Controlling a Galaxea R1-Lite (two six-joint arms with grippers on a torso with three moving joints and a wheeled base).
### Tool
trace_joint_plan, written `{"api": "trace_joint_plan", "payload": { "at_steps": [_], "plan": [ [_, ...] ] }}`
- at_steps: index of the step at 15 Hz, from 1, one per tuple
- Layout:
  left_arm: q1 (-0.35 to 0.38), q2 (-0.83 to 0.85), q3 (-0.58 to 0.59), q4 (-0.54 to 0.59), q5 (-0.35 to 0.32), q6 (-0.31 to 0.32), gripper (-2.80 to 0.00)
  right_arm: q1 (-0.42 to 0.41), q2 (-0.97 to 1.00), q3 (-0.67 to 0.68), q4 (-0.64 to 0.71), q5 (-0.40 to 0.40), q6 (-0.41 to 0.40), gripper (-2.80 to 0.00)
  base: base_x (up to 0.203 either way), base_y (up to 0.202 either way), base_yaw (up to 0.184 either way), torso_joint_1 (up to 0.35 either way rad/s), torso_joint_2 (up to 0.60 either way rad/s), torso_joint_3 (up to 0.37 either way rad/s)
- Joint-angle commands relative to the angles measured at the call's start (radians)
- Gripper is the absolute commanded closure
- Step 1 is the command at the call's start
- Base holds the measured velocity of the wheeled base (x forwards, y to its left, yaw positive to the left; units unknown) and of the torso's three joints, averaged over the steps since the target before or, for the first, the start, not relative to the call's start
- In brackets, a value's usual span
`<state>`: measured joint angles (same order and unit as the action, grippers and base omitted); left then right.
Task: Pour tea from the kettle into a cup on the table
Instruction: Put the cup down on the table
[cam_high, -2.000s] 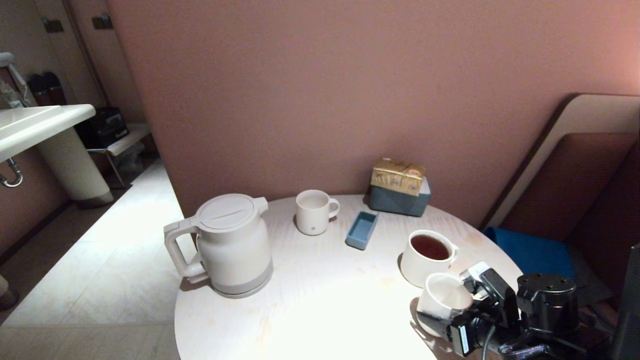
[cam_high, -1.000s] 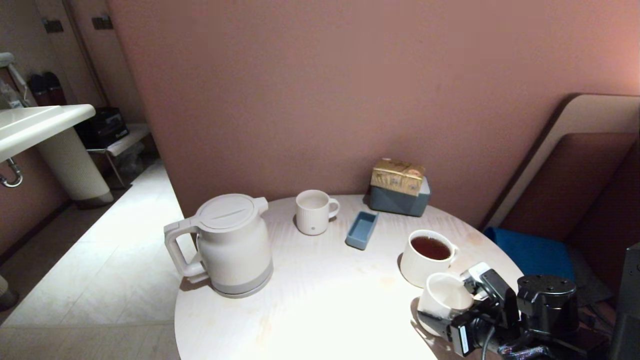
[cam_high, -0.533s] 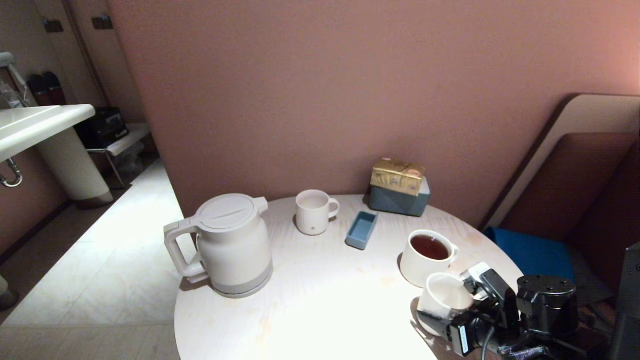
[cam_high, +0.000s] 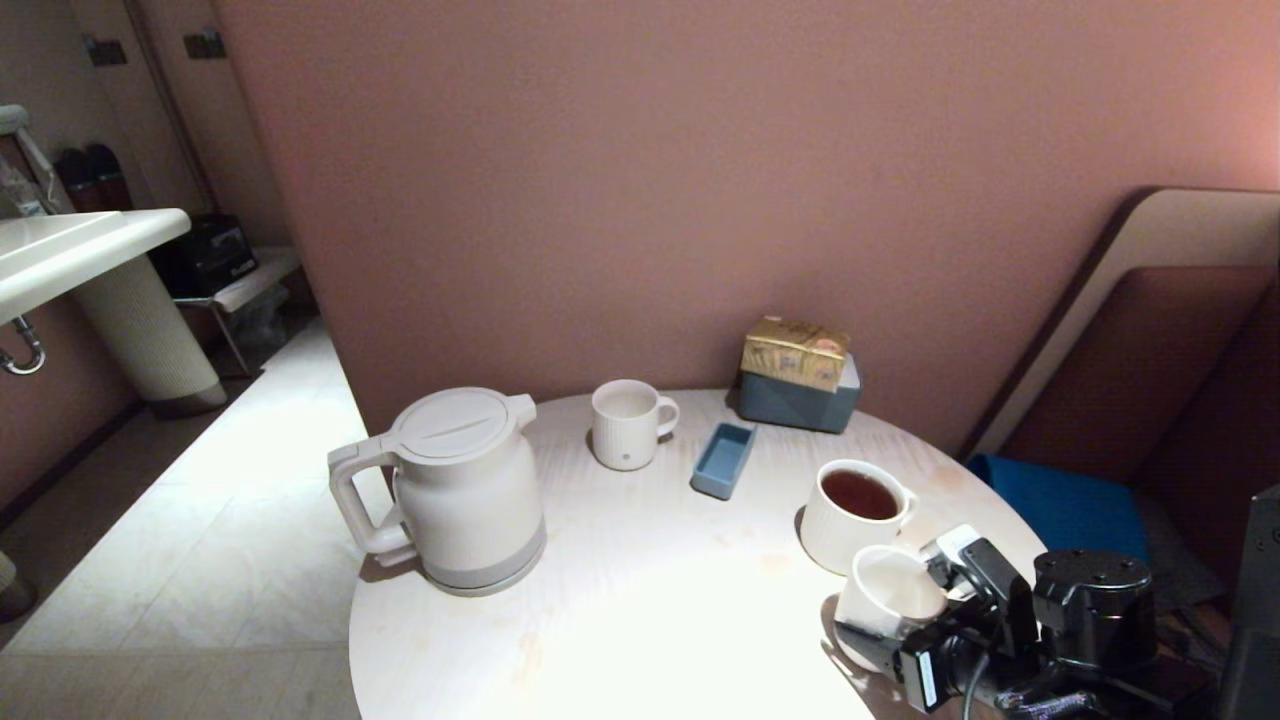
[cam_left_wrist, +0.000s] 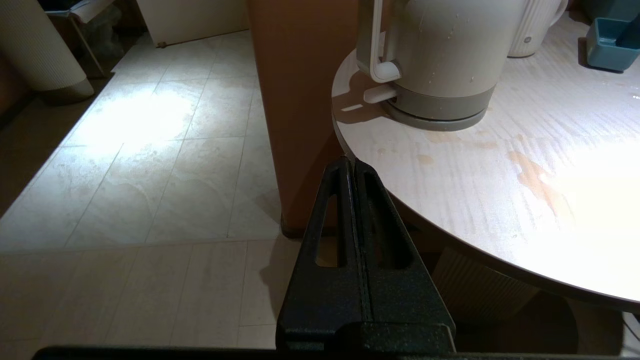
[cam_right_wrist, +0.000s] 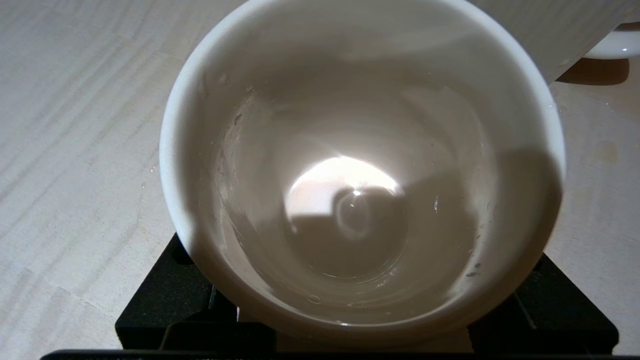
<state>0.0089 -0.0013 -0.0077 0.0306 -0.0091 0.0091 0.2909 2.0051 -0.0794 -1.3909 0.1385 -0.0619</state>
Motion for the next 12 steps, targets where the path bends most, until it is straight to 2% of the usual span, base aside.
{"api": "trace_joint_plan", "payload": {
  "at_steps": [1,12],
  "plan": [
    [0.000,0.001,0.000,0.000,0.000,0.000,0.00,0.001,0.001,0.000,-0.008,0.001,-0.001,0.00,0.000,0.000,0.000,0.000,0.00,0.000],
    [0.000,0.001,0.000,0.000,0.000,0.000,0.00,0.001,0.000,0.000,-0.008,0.004,0.001,0.00,0.000,0.000,0.000,0.000,0.00,0.000]
  ]
}}
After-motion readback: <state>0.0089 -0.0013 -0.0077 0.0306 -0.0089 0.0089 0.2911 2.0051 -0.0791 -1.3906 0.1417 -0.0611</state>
